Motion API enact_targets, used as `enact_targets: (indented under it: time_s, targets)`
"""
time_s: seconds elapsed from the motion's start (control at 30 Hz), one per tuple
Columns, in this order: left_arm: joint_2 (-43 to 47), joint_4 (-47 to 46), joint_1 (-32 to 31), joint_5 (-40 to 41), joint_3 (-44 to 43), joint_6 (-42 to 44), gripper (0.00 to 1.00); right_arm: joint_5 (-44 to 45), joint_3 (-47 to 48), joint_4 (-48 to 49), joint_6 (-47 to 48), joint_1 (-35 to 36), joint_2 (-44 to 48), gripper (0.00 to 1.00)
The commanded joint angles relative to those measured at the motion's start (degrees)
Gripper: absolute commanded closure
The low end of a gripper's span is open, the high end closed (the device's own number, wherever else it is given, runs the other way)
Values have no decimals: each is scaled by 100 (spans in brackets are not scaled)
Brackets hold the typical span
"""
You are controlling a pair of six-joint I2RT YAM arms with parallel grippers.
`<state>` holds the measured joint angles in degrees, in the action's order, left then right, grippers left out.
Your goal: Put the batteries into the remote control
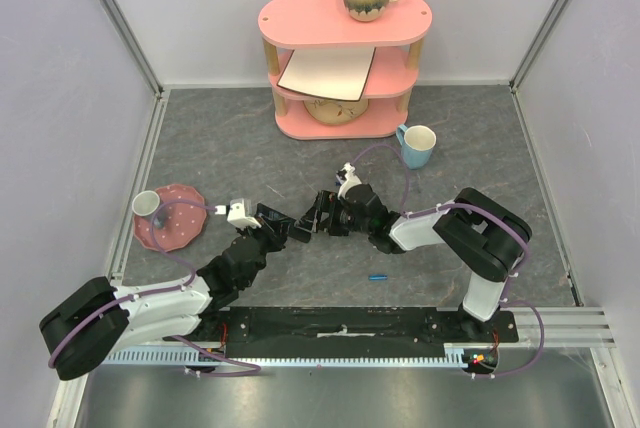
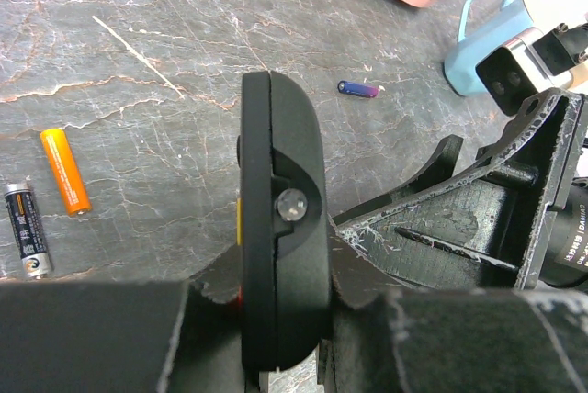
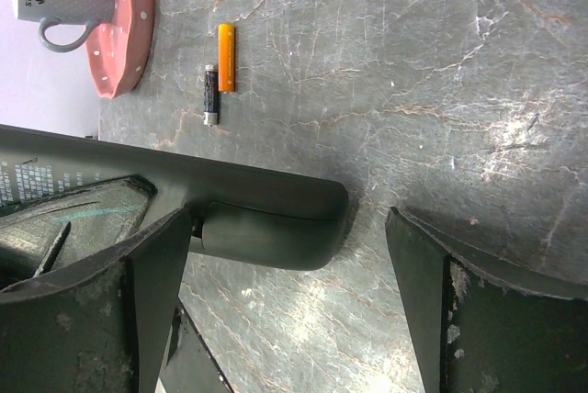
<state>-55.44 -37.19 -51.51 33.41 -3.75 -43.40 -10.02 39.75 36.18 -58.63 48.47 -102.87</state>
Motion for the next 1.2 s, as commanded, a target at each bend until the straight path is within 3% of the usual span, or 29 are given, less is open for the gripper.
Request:
enact_targets:
  time_s: [0.0,0.3,0.63,0.8,1.17]
  targets:
    - [-99,766,-35,201,76,139,98,141,-20,12,45,-13,-75,6]
    - [-46,766,-35,175,32,218,98,281,262,-753,229,-13,-181,12]
    - [-46,766,-35,192,-12,253,98,308,394,-1316,370,13,-339,29]
    - [-55,766,-35,184,-21,261,98,255,358,-1316,344,14,-444,43]
    - [-55,775,-44,166,-29,253,98,176,297,-1245,326,13,-585,46]
